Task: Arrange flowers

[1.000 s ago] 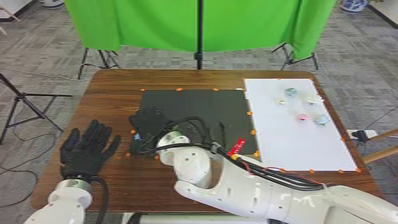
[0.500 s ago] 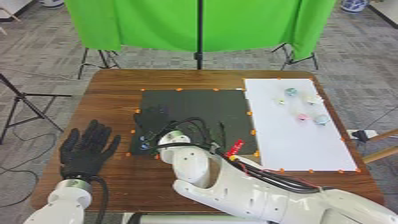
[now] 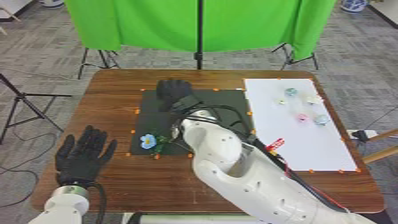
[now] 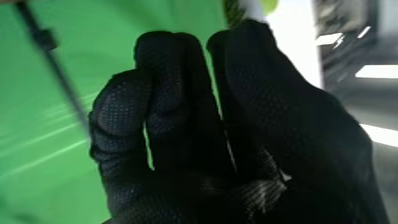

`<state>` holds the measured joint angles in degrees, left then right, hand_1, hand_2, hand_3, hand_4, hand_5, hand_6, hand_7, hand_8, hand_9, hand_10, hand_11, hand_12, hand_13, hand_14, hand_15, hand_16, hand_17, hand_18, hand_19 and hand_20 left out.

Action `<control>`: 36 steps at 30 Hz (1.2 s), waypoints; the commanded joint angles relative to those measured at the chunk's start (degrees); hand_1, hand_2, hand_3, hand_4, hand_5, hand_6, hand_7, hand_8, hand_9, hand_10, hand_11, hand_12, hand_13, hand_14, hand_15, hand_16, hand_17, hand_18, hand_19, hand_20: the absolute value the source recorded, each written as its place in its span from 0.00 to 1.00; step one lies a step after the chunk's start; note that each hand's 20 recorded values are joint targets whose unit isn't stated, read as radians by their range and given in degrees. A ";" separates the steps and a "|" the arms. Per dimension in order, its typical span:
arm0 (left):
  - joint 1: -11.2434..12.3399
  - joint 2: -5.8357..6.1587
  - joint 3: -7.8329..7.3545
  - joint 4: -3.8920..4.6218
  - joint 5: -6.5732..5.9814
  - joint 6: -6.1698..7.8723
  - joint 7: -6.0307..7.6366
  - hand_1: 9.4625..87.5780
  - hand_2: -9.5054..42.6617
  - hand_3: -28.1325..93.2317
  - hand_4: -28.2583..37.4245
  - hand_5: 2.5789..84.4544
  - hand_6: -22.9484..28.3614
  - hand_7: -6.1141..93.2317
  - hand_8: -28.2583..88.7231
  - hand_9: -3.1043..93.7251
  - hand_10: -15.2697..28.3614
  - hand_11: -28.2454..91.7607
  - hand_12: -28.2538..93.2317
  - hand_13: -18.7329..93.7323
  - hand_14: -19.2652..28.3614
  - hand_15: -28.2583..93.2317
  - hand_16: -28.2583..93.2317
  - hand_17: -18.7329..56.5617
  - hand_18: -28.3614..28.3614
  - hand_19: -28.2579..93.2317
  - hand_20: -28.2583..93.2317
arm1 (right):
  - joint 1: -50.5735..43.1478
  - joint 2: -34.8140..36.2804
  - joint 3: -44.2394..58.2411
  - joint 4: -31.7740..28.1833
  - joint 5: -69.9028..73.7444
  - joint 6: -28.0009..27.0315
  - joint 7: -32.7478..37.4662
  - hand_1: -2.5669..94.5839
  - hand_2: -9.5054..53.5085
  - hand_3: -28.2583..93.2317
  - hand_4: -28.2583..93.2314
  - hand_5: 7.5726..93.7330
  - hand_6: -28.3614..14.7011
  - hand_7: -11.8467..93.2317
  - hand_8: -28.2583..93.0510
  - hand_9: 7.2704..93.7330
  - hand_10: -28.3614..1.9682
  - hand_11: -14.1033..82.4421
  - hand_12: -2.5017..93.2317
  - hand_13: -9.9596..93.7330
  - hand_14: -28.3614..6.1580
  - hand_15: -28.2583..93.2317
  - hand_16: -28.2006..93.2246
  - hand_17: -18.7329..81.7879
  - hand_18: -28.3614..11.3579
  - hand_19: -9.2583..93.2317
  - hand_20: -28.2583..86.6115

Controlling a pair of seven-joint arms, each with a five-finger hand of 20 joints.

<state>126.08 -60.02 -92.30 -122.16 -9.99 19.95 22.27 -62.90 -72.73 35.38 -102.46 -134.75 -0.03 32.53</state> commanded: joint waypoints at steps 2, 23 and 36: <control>1.50 -0.48 -0.21 -0.17 0.20 0.32 0.82 0.23 0.52 0.85 0.00 0.55 0.58 0.38 0.12 0.49 0.70 0.54 0.36 0.45 0.72 0.68 0.19 0.19 0.77 0.58 0.42 | -5.85 20.64 16.22 0.64 -2.06 8.24 7.91 0.60 0.00 0.82 0.01 0.64 0.53 0.32 0.23 0.67 0.33 0.40 0.29 0.67 0.46 0.67 0.51 0.54 0.10 0.92 0.50; 1.09 -0.83 -0.86 -1.04 -2.93 6.35 1.64 0.23 0.52 0.85 0.00 0.55 0.58 0.39 0.12 0.49 0.70 0.54 0.36 0.45 0.72 0.68 0.19 0.20 0.77 0.58 0.42 | -19.85 25.25 31.84 1.87 5.24 -9.76 14.46 0.59 0.00 0.88 0.00 0.56 0.56 0.30 0.14 0.47 0.35 0.26 0.19 0.56 0.36 0.59 0.35 0.48 0.11 0.83 0.44; -0.23 -1.48 -0.47 -2.56 -9.72 18.27 3.52 0.24 0.53 0.86 0.00 0.60 0.59 0.45 0.09 0.54 0.71 0.58 0.36 0.49 0.76 0.72 0.17 0.22 0.78 0.62 0.42 | -19.11 24.47 29.23 3.84 3.80 -4.38 14.26 0.68 0.00 0.71 0.00 0.69 0.61 0.37 0.26 0.72 0.48 0.30 0.27 0.69 0.54 0.56 0.49 0.52 0.16 0.87 0.49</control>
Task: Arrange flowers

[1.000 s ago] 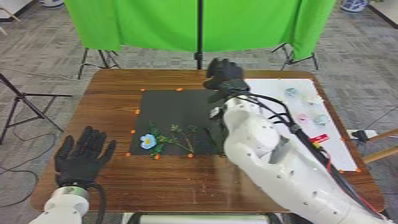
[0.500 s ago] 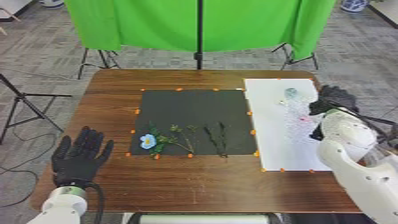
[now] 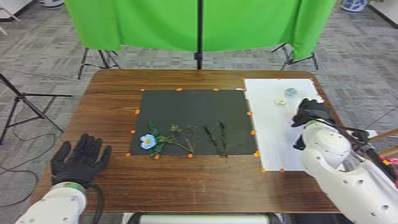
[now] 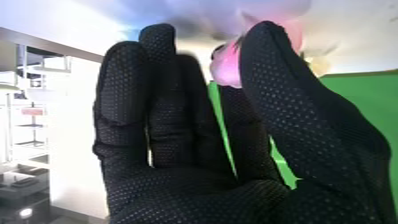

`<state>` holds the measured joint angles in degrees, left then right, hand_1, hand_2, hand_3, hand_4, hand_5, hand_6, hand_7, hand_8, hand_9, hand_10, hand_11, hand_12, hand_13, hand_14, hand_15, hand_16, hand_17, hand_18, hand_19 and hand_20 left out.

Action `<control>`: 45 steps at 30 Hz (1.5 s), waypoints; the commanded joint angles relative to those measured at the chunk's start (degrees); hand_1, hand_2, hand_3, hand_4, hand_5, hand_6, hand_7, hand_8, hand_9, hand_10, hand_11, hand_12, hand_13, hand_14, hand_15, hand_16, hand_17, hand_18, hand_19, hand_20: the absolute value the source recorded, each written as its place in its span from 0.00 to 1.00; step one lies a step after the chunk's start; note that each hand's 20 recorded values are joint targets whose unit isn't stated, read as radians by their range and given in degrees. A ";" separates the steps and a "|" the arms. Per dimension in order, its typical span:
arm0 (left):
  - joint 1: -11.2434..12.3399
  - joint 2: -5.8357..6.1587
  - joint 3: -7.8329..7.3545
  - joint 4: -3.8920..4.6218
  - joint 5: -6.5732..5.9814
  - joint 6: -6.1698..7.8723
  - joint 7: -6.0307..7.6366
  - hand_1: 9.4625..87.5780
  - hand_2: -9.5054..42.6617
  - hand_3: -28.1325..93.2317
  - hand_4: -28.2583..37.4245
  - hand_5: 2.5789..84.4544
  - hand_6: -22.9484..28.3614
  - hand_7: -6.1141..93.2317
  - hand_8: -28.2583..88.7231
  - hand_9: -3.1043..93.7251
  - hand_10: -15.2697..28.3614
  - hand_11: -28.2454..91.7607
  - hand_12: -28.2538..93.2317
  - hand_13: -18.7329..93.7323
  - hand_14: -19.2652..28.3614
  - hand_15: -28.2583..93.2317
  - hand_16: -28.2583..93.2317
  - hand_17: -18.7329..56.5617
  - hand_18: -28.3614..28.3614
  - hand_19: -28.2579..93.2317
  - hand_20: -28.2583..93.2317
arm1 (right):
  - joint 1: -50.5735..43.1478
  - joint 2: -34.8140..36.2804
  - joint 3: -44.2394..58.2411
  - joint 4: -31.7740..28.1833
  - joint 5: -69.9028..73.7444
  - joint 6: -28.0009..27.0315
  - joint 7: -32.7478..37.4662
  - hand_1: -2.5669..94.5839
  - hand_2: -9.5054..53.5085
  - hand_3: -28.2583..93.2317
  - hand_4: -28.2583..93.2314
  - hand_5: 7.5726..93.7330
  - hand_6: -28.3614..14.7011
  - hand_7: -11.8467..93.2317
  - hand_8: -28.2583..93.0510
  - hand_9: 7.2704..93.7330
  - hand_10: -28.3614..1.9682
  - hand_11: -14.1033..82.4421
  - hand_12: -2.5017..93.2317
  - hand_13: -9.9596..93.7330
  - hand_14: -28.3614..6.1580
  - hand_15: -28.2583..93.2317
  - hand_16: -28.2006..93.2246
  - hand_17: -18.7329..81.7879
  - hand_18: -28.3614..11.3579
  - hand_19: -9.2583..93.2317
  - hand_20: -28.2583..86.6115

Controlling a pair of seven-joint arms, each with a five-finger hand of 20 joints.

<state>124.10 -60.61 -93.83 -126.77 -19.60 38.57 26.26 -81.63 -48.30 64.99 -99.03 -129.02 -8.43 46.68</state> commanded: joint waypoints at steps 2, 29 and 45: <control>1.78 -0.88 1.09 2.07 -0.10 -0.52 -0.55 0.24 0.53 0.86 0.00 0.60 0.58 0.46 0.09 0.54 0.71 0.59 0.36 0.49 0.76 0.72 0.17 0.22 0.78 0.62 0.42 | -0.63 0.24 -0.53 0.10 -2.04 6.41 0.67 0.70 0.00 0.71 0.00 0.74 0.63 0.43 0.30 0.80 0.53 0.24 0.36 0.72 0.58 0.53 0.52 0.53 0.17 0.87 0.51; -1.09 1.42 3.95 3.26 0.73 -3.08 -0.50 0.24 0.53 0.86 0.00 0.60 0.58 0.46 0.09 0.54 0.71 0.59 0.36 0.49 0.76 0.72 0.17 0.22 0.78 0.62 0.41 | 30.20 -28.41 -31.53 11.44 -7.71 9.02 -20.59 0.68 0.00 0.77 0.00 0.74 0.61 0.50 0.34 0.81 0.53 0.21 0.38 0.72 0.61 0.53 0.54 0.52 0.17 0.89 0.53; -5.36 3.76 7.76 4.68 1.70 -4.80 -2.19 0.24 0.53 0.86 0.00 0.60 0.58 0.46 0.09 0.54 0.71 0.58 0.36 0.49 0.75 0.72 0.17 0.22 0.78 0.62 0.41 | 26.96 -35.69 -37.12 21.04 -15.40 0.96 -21.12 0.67 0.00 0.77 0.00 0.73 0.62 0.52 0.34 0.80 0.54 0.22 0.38 0.72 0.61 0.53 0.54 0.53 0.17 0.89 0.54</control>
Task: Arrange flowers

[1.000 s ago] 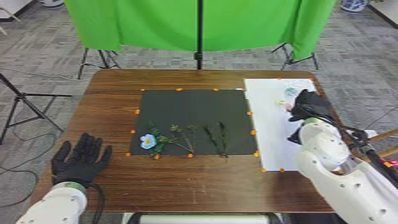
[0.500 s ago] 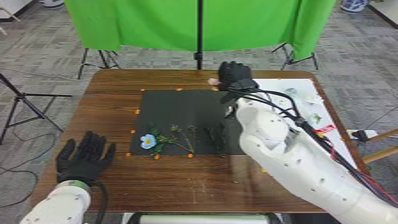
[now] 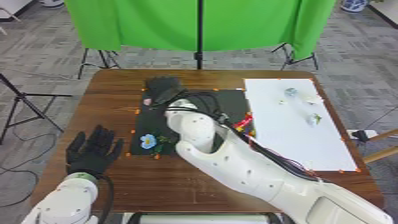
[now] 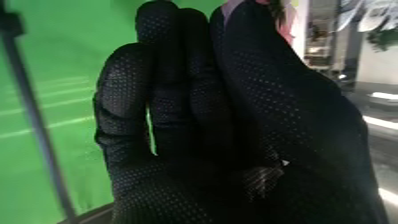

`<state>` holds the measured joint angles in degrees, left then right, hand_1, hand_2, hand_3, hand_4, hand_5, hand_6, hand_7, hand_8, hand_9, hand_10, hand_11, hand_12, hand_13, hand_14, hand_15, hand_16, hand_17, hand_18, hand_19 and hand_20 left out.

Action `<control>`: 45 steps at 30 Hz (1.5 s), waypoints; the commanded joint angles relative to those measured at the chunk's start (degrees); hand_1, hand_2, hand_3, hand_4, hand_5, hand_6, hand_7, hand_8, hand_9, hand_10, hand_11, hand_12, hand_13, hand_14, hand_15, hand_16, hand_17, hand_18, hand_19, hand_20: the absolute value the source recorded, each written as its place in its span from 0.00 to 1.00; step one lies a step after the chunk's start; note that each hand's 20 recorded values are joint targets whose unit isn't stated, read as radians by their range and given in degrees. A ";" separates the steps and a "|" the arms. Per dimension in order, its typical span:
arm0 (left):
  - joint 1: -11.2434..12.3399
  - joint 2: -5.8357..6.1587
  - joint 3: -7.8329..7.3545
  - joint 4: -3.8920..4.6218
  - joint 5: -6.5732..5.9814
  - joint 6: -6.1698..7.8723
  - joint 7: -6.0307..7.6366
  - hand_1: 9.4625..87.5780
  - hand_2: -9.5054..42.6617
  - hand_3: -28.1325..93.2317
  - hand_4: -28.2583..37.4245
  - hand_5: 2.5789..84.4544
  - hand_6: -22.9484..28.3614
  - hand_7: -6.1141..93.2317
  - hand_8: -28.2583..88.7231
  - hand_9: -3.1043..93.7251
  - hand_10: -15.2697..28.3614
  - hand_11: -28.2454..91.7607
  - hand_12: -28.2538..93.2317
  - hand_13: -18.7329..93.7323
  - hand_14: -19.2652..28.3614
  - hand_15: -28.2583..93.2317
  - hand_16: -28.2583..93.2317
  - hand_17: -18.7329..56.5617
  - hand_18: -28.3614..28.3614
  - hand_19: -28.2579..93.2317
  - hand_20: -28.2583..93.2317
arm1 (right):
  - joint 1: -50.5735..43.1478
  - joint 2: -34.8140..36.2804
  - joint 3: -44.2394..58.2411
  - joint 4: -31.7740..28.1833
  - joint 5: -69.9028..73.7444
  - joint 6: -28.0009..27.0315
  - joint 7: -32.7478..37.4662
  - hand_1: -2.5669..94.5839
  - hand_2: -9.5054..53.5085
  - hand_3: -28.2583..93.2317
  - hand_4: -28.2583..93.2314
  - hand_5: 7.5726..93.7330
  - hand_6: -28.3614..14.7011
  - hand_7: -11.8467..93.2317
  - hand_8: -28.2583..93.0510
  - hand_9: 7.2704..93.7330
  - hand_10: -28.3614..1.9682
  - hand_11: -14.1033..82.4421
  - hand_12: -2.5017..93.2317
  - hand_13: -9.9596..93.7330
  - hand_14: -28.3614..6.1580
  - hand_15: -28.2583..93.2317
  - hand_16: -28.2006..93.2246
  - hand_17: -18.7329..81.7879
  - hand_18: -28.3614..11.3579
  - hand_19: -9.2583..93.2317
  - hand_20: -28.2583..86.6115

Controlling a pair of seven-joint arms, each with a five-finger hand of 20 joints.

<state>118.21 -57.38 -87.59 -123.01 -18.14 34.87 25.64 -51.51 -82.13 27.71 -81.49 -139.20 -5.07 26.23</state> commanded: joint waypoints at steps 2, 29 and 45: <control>0.72 0.69 1.57 0.84 0.07 -1.21 -1.27 0.24 0.53 0.86 0.00 0.60 0.58 0.46 0.09 0.54 0.71 0.58 0.36 0.49 0.75 0.72 0.17 0.22 0.78 0.62 0.41 | -3.70 -2.50 0.71 4.59 -7.00 -3.02 -1.58 0.67 0.00 0.77 0.00 0.73 0.62 0.52 0.34 0.80 0.54 0.22 0.38 0.72 0.61 0.53 0.54 0.53 0.17 0.89 0.54; 2.66 0.27 0.40 0.83 1.28 -4.92 -1.76 0.24 0.53 0.86 0.00 0.58 0.58 0.45 0.09 0.52 0.71 0.58 0.36 0.48 0.74 0.72 0.17 0.21 0.78 0.62 0.41 | -2.33 -2.60 1.49 0.57 1.04 -6.38 5.04 0.64 0.00 0.79 0.00 0.63 0.58 0.30 0.15 0.69 0.41 0.34 0.22 0.69 0.54 0.56 0.50 0.52 0.14 0.89 0.53; 6.56 -2.96 -3.05 -0.65 2.65 -5.84 -1.94 0.24 0.53 0.85 0.00 0.57 0.58 0.45 0.09 0.52 0.71 0.58 0.36 0.48 0.74 0.72 0.17 0.21 0.78 0.61 0.41 | -7.72 12.71 18.72 -17.32 12.63 -10.65 12.74 0.55 0.00 0.85 0.00 0.57 0.51 0.25 0.15 0.59 0.27 0.30 0.20 0.62 0.33 0.60 0.38 0.50 0.08 0.89 0.50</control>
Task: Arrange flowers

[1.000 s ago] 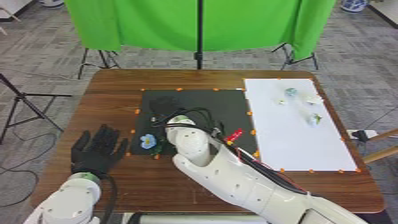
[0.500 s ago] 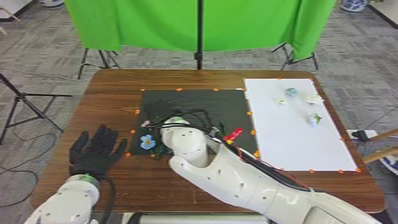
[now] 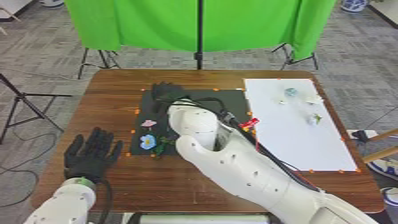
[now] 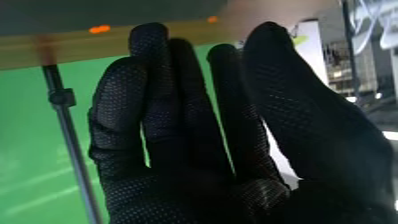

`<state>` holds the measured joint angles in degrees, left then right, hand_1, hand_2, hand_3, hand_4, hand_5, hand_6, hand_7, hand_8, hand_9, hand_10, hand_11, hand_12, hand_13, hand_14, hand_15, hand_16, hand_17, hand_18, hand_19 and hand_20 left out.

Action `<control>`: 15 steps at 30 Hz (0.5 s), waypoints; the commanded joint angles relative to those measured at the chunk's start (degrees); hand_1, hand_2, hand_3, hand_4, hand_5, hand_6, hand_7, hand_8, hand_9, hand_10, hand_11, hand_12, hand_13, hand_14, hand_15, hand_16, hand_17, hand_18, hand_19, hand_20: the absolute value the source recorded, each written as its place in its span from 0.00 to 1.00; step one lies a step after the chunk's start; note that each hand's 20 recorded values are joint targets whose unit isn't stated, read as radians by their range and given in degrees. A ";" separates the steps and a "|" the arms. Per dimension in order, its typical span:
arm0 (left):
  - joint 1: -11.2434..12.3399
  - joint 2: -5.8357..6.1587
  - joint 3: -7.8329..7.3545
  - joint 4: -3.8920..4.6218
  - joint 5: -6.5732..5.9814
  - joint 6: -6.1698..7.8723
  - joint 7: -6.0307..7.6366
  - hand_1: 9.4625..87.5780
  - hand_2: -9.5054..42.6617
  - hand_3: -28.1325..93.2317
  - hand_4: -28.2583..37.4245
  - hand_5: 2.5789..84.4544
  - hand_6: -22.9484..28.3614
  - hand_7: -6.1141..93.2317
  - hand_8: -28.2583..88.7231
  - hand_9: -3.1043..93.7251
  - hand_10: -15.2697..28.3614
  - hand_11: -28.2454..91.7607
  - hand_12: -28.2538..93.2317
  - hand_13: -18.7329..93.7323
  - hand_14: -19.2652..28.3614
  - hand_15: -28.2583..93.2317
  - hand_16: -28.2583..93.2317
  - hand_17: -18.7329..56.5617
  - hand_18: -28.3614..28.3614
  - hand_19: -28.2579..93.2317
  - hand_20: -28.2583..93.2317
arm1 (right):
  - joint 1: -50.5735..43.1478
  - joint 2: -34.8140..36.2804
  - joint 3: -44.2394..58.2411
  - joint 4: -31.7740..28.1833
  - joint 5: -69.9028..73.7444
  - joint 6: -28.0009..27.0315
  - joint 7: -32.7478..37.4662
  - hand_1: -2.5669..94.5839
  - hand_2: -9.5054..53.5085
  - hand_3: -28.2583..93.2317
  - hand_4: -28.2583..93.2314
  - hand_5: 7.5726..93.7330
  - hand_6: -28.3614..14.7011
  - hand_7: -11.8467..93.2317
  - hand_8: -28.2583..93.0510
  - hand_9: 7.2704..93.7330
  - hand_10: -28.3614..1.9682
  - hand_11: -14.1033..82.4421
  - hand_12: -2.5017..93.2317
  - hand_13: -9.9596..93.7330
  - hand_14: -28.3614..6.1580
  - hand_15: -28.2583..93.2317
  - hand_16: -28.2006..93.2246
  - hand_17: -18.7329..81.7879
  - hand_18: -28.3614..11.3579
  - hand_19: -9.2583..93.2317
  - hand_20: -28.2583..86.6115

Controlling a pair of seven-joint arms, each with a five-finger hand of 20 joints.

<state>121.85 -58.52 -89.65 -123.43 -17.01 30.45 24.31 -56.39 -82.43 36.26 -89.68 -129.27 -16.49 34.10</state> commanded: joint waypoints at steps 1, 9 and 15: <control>2.91 -1.76 -1.07 -0.19 1.89 -2.03 -0.55 0.24 0.53 0.85 0.00 0.57 0.58 0.45 0.09 0.52 0.71 0.58 0.36 0.48 0.74 0.72 0.17 0.21 0.78 0.61 0.41 | -3.61 15.17 11.97 -10.24 3.01 1.53 5.65 0.55 0.00 0.85 0.00 0.57 0.50 0.24 0.15 0.58 0.26 0.30 0.20 0.61 0.32 0.60 0.38 0.50 0.08 0.89 0.50; 4.36 -2.08 -3.07 -0.83 2.72 -2.27 -0.80 0.23 0.53 0.85 0.00 0.56 0.58 0.44 0.09 0.51 0.70 0.57 0.36 0.47 0.74 0.71 0.17 0.21 0.78 0.61 0.41 | -16.48 30.58 28.00 -19.60 9.46 0.13 11.77 0.53 0.00 0.86 0.00 0.50 0.46 0.24 0.16 0.46 0.18 0.27 0.20 0.48 0.23 0.60 0.35 0.42 0.09 0.81 0.44; 4.05 -2.62 -3.32 -0.48 -0.41 -3.66 0.30 0.23 0.53 0.85 0.00 0.56 0.57 0.45 0.09 0.51 0.70 0.57 0.36 0.47 0.74 0.71 0.18 0.21 0.78 0.61 0.41 | -27.29 36.21 38.83 -19.21 12.37 1.19 14.34 0.52 0.00 0.87 0.00 0.43 0.44 0.22 0.17 0.40 0.16 0.26 0.20 0.43 0.21 0.59 0.33 0.39 0.11 0.76 0.40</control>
<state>125.05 -60.20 -92.73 -124.21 -14.48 28.64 23.85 -71.70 -56.39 65.33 -111.30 -116.61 -16.00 45.31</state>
